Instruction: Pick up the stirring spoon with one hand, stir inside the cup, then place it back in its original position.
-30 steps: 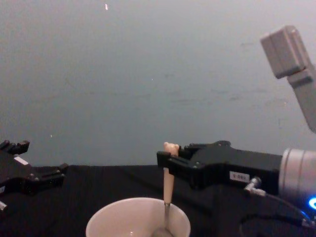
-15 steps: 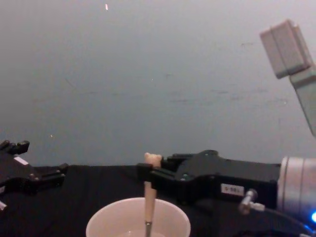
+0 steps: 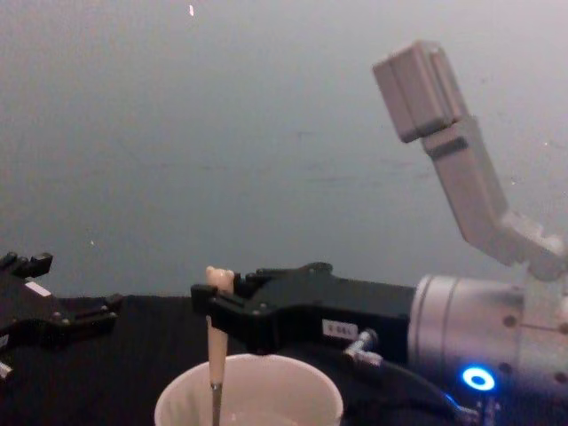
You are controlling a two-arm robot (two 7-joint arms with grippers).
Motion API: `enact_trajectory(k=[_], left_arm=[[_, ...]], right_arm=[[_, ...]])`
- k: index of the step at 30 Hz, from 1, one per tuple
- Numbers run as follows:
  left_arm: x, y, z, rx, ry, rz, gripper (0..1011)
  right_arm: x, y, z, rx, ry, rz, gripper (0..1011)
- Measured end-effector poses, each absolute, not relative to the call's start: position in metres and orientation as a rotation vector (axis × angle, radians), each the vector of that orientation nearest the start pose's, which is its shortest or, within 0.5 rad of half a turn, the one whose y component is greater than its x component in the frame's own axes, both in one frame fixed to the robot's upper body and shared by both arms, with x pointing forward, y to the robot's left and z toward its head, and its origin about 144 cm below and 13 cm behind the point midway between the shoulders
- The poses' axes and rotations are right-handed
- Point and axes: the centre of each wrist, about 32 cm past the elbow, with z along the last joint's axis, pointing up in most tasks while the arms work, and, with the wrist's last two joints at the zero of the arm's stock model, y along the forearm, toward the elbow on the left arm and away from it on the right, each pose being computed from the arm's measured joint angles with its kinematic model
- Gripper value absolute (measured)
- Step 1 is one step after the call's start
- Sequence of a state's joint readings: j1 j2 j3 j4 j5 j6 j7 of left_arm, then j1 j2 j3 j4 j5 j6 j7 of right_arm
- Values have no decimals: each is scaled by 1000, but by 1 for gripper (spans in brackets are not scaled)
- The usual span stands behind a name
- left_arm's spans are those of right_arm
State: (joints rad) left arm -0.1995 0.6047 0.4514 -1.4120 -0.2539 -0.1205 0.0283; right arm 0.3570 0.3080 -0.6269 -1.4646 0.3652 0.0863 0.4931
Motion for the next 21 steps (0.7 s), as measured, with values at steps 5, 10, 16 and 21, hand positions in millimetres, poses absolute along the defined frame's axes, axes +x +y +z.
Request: enact_trajectory(k=[5,10,16,21], left_arm=[[489,310,1140,304,-285,1248,1001],[489,310,1140,304,-285,1248,1001],[489,310,1140,305,-285,1248,1001],[489,310,1140,304,-285,1248,1001]], right_arm=[[521,-141,1181,-107,-34,-581,225],[530,-148,1183,-101,-32,-631,225],[530,-166,1187,-100,-17,-657,225],[523,-182,1189,-99,-3,-648,225]])
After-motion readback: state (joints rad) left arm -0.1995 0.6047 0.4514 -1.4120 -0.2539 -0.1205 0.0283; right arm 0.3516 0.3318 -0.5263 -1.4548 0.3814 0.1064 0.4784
